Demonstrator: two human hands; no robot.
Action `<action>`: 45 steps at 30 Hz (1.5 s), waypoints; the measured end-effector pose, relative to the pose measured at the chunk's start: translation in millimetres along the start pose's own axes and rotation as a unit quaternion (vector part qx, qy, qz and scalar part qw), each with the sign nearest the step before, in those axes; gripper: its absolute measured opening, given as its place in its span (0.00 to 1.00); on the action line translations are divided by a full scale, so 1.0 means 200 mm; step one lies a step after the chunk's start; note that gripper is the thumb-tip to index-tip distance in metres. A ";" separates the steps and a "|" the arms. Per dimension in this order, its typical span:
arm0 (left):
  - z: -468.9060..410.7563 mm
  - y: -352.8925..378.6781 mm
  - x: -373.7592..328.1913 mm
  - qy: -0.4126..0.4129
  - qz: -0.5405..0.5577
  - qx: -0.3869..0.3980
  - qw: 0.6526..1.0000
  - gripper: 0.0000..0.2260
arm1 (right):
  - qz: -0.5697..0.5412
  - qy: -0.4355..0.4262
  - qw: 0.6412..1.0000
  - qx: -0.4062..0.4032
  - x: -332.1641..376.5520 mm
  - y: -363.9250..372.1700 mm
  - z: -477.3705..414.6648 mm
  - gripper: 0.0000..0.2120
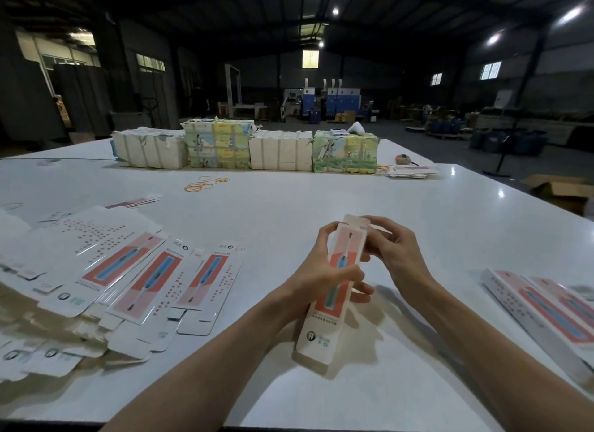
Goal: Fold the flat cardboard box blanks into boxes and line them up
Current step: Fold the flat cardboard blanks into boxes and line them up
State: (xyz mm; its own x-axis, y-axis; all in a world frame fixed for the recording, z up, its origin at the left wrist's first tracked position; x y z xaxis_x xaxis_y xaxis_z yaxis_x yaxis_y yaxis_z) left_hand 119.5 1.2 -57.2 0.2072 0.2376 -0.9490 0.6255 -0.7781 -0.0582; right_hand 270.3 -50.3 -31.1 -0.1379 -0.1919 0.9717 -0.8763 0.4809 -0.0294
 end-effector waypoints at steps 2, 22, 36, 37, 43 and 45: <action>0.01 0.00 -0.01 -0.004 -0.005 0.007 1.000 0.36 | 0.025 -0.027 0.999 0.002 0.01 -0.01 0.00 0.09; 0.01 -0.02 0.03 -0.040 -0.071 0.022 0.996 0.40 | -0.115 0.160 0.979 0.061 -0.03 -0.05 -0.05 0.05; -0.01 -0.06 0.02 -0.020 -0.001 -0.041 0.999 0.37 | -0.081 0.089 0.986 0.113 0.00 0.03 -0.02 0.10; -0.01 -0.06 0.02 -0.023 0.003 -0.052 0.998 0.37 | -0.068 0.078 0.989 0.108 -0.01 0.04 -0.01 0.11; -0.01 -0.07 0.03 -0.025 0.026 -0.054 0.998 0.38 | 0.005 -0.004 0.997 0.083 0.02 0.04 0.03 0.09; -0.01 -0.06 0.04 -0.030 0.025 -0.052 0.998 0.38 | 0.042 -0.027 0.996 0.069 0.02 0.03 0.03 0.08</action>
State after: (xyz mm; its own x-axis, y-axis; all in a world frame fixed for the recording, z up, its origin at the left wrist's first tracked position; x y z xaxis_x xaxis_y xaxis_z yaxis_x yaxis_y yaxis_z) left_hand 115.5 14.2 -62.4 0.1967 0.1613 -0.9671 0.6907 -0.7229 0.0199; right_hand 261.8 -54.0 -28.3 -0.2337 -0.2036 0.9507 -0.9158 0.3747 -0.1449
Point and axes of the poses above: each hand's wrist, its own z-axis away from the middle knuckle, its own y-axis out of the palm, x = y × z, the point moved 4 cm from there along -z, towards the middle knuckle, and after that the axes turned 9 degrees about y, right-handed, at the moved point
